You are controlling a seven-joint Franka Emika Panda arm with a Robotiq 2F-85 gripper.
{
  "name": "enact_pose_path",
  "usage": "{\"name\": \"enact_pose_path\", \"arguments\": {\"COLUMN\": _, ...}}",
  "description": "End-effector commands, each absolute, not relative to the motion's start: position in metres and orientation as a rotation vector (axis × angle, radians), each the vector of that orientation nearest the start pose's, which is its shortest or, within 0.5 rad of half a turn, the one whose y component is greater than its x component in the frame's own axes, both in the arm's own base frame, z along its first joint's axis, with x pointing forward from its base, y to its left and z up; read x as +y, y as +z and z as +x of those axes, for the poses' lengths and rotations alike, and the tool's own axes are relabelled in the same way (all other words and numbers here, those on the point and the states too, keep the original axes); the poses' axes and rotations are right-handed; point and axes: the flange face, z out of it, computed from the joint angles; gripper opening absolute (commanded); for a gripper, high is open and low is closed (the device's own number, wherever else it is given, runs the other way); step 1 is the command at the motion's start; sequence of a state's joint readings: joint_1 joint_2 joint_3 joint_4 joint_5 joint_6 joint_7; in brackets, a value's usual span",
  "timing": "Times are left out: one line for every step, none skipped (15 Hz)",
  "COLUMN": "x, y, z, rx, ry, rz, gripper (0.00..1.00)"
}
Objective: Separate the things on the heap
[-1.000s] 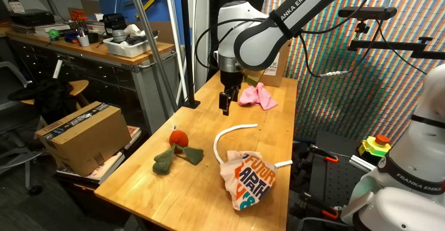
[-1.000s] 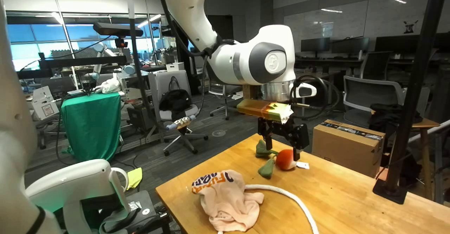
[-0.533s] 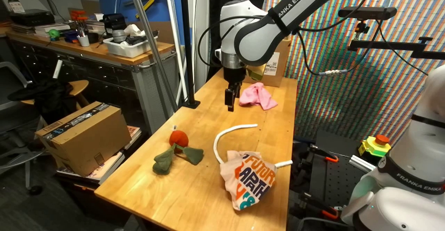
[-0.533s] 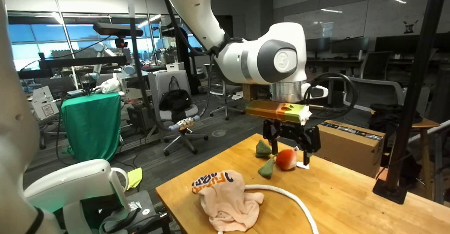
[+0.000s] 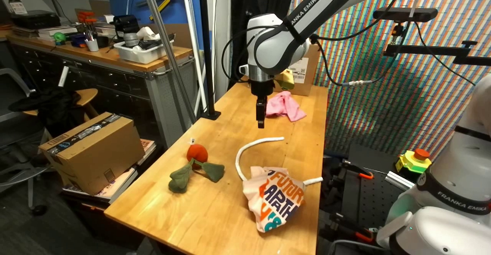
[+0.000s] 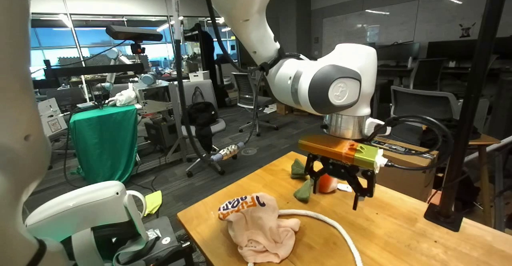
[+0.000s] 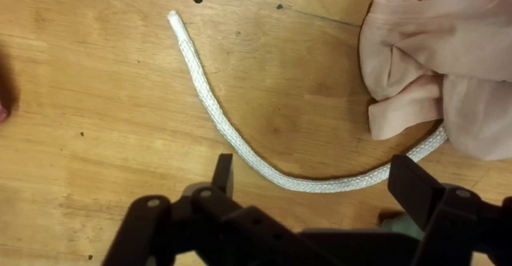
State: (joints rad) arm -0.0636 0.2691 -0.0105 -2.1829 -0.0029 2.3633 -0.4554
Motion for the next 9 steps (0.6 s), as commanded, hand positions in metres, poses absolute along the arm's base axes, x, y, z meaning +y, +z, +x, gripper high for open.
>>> {"name": "enact_pose_path", "arguments": {"x": -0.032, "y": 0.233, "z": 0.558, "rx": -0.608, "ry": 0.140, "rz": -3.054, "gripper": 1.00}}
{"name": "enact_pose_path", "arguments": {"x": -0.028, "y": 0.225, "z": 0.557, "rx": -0.606, "ry": 0.136, "rz": -3.062, "gripper": 1.00}}
{"name": "enact_pose_path", "arguments": {"x": -0.023, "y": 0.219, "z": 0.558, "rx": -0.599, "ry": 0.113, "rz": -3.077, "gripper": 1.00}}
{"name": "enact_pose_path", "arguments": {"x": -0.019, "y": 0.211, "z": 0.557, "rx": -0.595, "ry": 0.093, "rz": -3.087, "gripper": 1.00}}
{"name": "enact_pose_path", "arguments": {"x": -0.015, "y": 0.206, "z": 0.558, "rx": -0.589, "ry": 0.078, "rz": -3.097, "gripper": 1.00}}
{"name": "enact_pose_path", "arguments": {"x": -0.014, "y": 0.197, "z": 0.559, "rx": -0.573, "ry": 0.061, "rz": -3.107, "gripper": 1.00}}
{"name": "enact_pose_path", "arguments": {"x": -0.013, "y": 0.191, "z": 0.559, "rx": -0.562, "ry": 0.048, "rz": -3.116, "gripper": 1.00}}
{"name": "enact_pose_path", "arguments": {"x": -0.011, "y": 0.186, "z": 0.560, "rx": -0.549, "ry": 0.042, "rz": -3.124, "gripper": 1.00}}
{"name": "enact_pose_path", "arguments": {"x": -0.012, "y": 0.180, "z": 0.560, "rx": -0.539, "ry": 0.034, "rz": -3.134, "gripper": 1.00}}
